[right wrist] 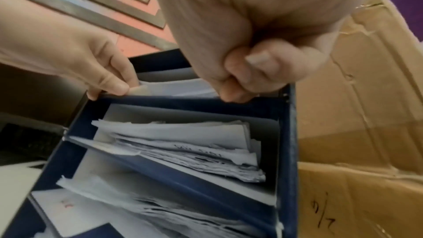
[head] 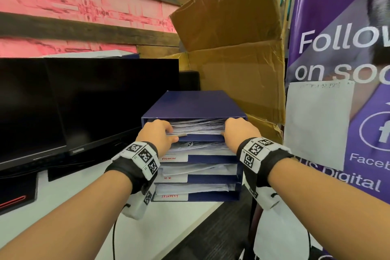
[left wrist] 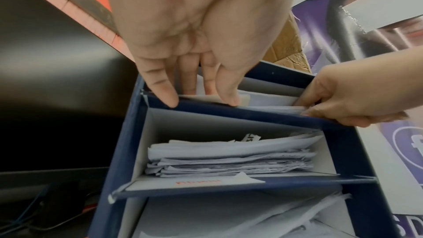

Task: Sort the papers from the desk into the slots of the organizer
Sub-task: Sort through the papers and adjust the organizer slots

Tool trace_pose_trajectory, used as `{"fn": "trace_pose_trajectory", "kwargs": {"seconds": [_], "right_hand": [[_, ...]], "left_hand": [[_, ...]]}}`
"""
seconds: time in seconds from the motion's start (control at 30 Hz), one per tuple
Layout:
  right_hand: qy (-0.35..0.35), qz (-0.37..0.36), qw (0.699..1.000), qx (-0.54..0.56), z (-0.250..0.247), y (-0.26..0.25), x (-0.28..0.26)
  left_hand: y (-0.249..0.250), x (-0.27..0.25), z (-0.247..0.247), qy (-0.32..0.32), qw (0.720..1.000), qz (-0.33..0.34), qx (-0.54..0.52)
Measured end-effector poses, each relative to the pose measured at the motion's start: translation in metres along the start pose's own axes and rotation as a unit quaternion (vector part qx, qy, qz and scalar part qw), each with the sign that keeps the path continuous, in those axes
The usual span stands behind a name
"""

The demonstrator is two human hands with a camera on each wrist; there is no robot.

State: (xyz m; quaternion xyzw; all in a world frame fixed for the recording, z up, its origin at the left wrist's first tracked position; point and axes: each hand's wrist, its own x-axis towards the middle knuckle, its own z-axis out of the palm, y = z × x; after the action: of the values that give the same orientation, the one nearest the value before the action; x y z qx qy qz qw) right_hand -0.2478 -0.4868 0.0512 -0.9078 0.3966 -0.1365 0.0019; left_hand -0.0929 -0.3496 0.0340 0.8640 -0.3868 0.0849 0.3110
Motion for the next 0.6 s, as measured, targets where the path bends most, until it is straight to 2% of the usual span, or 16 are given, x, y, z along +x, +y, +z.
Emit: {"fn": "trace_pose_trajectory", "kwargs": {"seconds": [0.13, 0.27, 0.47, 0.6], "right_hand": [[0.006, -0.034, 0.993, -0.114, -0.003, -0.010, -0.002], [0.013, -0.055, 0.985, -0.164, -0.004, -0.011, -0.004], [0.030, -0.085, 0.981, -0.174, -0.003, -0.002, -0.006], [0.072, -0.114, 0.978, -0.159, 0.002, 0.001, -0.004]], "left_hand": [[-0.006, 0.000, 0.001, 0.004, 0.999, -0.011, -0.031], [-0.008, -0.003, 0.001, 0.012, 0.999, -0.005, -0.032], [-0.009, -0.008, -0.003, 0.003, 1.000, -0.003, -0.011], [-0.007, -0.009, -0.003, -0.020, 1.000, 0.012, 0.021]]}}
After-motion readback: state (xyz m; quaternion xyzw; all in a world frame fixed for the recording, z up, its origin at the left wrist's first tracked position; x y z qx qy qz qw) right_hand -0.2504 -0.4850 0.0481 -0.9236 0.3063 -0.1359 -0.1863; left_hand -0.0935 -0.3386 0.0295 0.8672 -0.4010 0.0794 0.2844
